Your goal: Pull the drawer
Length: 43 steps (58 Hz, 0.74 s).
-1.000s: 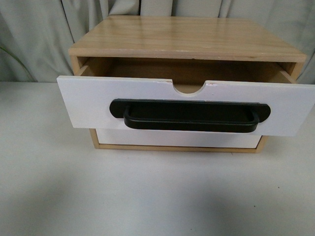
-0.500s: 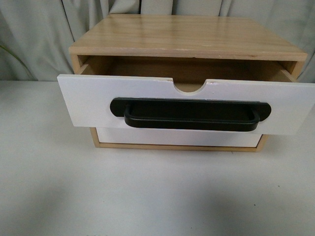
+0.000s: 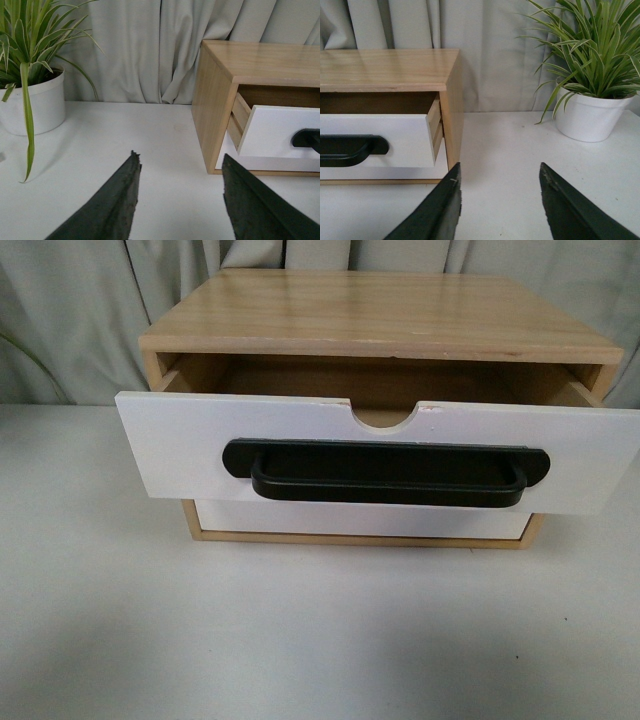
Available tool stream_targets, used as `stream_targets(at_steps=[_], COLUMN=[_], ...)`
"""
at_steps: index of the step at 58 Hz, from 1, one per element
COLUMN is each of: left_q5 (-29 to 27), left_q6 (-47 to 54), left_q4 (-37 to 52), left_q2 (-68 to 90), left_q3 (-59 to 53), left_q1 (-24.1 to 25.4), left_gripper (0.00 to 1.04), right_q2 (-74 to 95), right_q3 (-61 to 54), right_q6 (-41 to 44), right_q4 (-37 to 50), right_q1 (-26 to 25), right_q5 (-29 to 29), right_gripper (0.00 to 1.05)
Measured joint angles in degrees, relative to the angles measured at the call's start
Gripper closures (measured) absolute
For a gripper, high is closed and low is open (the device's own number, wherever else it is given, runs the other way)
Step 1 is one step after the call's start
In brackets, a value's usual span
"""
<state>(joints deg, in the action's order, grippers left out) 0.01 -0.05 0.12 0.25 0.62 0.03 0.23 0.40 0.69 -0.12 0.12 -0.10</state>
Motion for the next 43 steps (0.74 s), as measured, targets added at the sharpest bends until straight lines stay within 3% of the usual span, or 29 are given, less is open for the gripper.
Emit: stream_targets(at_steps=[15, 17, 43], left_q5=[0.0, 0.0, 0.0], left_q6=[0.0, 0.0, 0.0], left_q4=[0.0, 0.0, 0.0], left_q2=[0.0, 0.0, 0.0], left_q3=[0.0, 0.0, 0.0], left_q1=[0.0, 0.0, 0.0], left_gripper=[0.07, 0.05, 0.06], right_q2=[0.0, 0.0, 0.0], right_q3=[0.0, 0.0, 0.0], right_q6=[0.0, 0.0, -0.1], right_q4=[0.0, 0.0, 0.0], right_q1=[0.0, 0.0, 0.0], right_q5=[0.0, 0.0, 0.0], right_gripper=[0.12, 0.08, 0.09])
